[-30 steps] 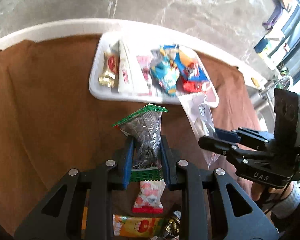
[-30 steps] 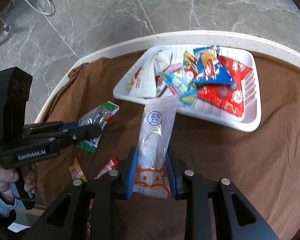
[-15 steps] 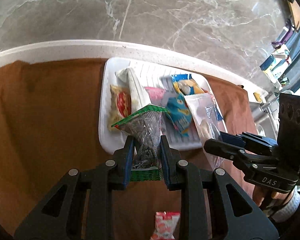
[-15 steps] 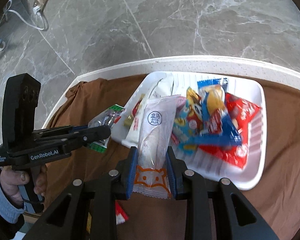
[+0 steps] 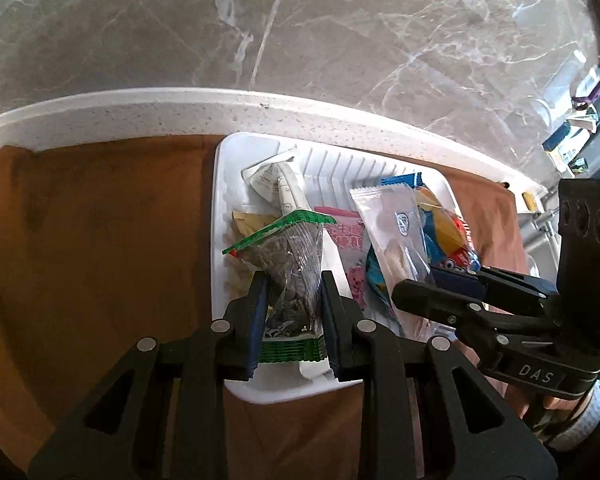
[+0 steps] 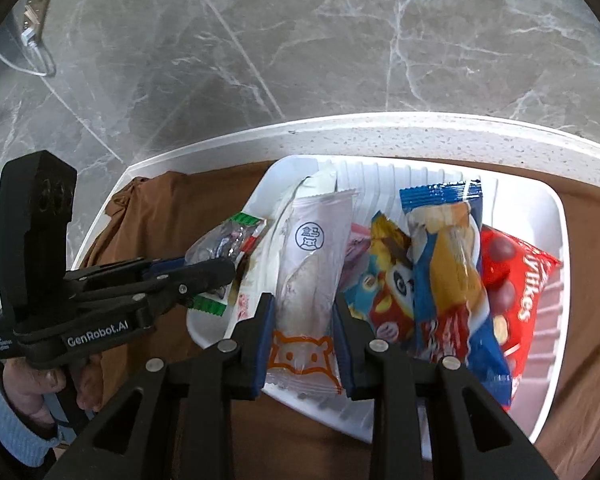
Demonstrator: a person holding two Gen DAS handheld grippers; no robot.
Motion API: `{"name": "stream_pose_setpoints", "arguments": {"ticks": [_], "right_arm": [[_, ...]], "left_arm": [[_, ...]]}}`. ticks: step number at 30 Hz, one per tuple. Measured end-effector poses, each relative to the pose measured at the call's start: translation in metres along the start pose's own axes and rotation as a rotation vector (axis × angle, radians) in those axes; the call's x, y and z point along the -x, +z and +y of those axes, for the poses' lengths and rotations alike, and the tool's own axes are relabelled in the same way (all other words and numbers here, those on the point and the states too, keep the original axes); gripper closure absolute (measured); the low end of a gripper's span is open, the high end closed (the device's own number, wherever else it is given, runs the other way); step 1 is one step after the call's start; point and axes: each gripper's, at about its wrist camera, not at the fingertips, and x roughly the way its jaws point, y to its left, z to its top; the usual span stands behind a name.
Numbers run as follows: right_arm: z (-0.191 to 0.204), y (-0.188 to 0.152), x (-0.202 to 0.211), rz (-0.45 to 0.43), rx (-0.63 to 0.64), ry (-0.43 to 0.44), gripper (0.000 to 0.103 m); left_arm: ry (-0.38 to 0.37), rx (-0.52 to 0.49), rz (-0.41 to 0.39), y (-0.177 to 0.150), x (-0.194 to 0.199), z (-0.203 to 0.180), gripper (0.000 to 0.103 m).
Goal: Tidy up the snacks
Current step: 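Carry both bags into the white tray and open both grippers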
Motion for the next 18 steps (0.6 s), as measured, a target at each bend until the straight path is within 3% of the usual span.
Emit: {"name": "stream_pose_setpoints", "arguments": {"ticks": [9, 10, 11, 12, 15, 18], "right_arm": [[-0.004, 0.008, -0.013, 0.007, 0.015, -0.041, 0.071], [-0.003, 0.009, -0.013, 0.004, 0.019, -0.047, 0.069], [-0.002, 0.009, -0.012, 0.000, 0.026, -0.056, 0.069], [-0.001, 0.010, -0.011, -0.003, 0.032, -0.063, 0.067], [0.002, 0.010, -0.004, -0.024, 0.052, -0.078, 0.059], [0.006, 0.008, 0.006, -0.050, 0.074, -0.091, 0.058]], "left_arm": [[0.005, -0.029, 0.008, 0.010, -0.023, -0.001, 0.073], [0.014, -0.040, 0.011, 0.012, -0.025, -0.002, 0.066], [0.023, -0.046, 0.011, 0.012, -0.025, -0.004, 0.048], [0.024, -0.050, 0.006, 0.013, -0.025, -0.005, 0.042], [0.036, -0.057, -0.013, 0.015, -0.021, -0.009, 0.040], [0.056, -0.075, -0.029, 0.017, -0.018, -0.012, 0.040]]}}
